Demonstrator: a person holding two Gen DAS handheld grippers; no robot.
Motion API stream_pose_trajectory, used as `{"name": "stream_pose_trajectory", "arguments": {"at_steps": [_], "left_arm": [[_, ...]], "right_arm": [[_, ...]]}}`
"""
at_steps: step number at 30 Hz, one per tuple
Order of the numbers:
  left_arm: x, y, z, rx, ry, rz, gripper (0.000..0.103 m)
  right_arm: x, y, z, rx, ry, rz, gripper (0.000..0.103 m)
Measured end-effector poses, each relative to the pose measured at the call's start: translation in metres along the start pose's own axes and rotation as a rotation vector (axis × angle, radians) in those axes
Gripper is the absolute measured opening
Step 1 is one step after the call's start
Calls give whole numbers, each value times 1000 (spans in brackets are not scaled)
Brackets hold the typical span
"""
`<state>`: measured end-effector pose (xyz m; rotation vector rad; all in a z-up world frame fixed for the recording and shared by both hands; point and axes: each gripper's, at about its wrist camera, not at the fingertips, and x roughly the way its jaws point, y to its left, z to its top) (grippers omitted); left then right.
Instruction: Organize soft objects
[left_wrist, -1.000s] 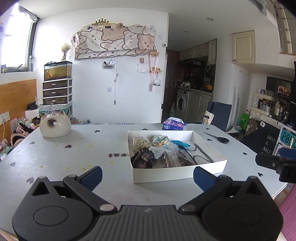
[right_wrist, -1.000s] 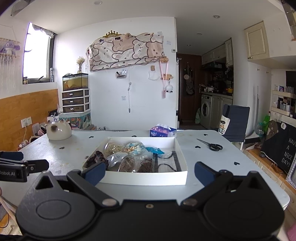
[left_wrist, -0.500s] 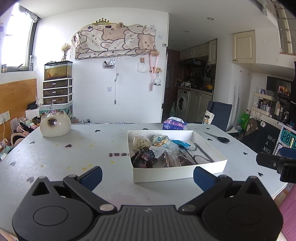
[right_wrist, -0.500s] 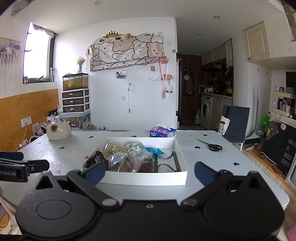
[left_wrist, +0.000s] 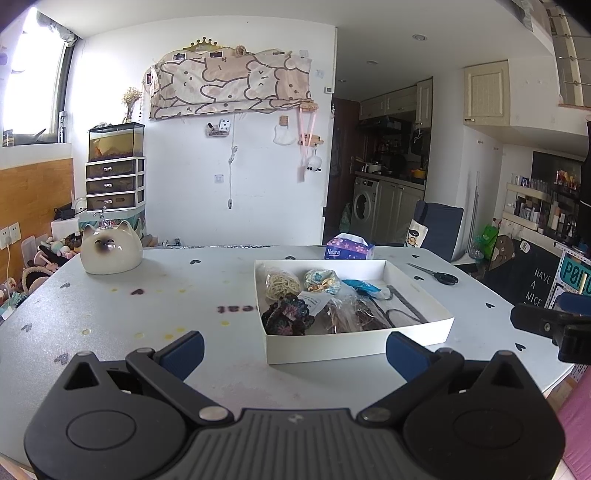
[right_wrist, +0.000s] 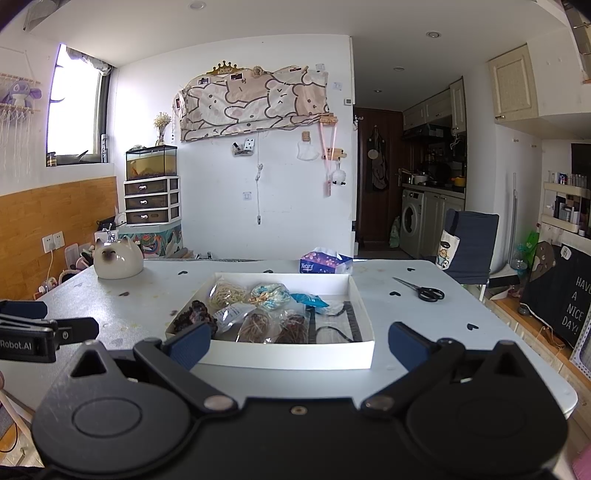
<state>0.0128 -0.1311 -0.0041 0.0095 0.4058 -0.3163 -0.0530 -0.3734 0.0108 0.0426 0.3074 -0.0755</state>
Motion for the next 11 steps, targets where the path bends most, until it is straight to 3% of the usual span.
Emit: {"name": "stream_pose_trajectory", "arguments": {"at_steps": [11], "left_arm": [[0, 0, 0, -1, 1, 2, 103]], "right_arm": [[-1, 1, 0, -1, -2, 0, 103]]}}
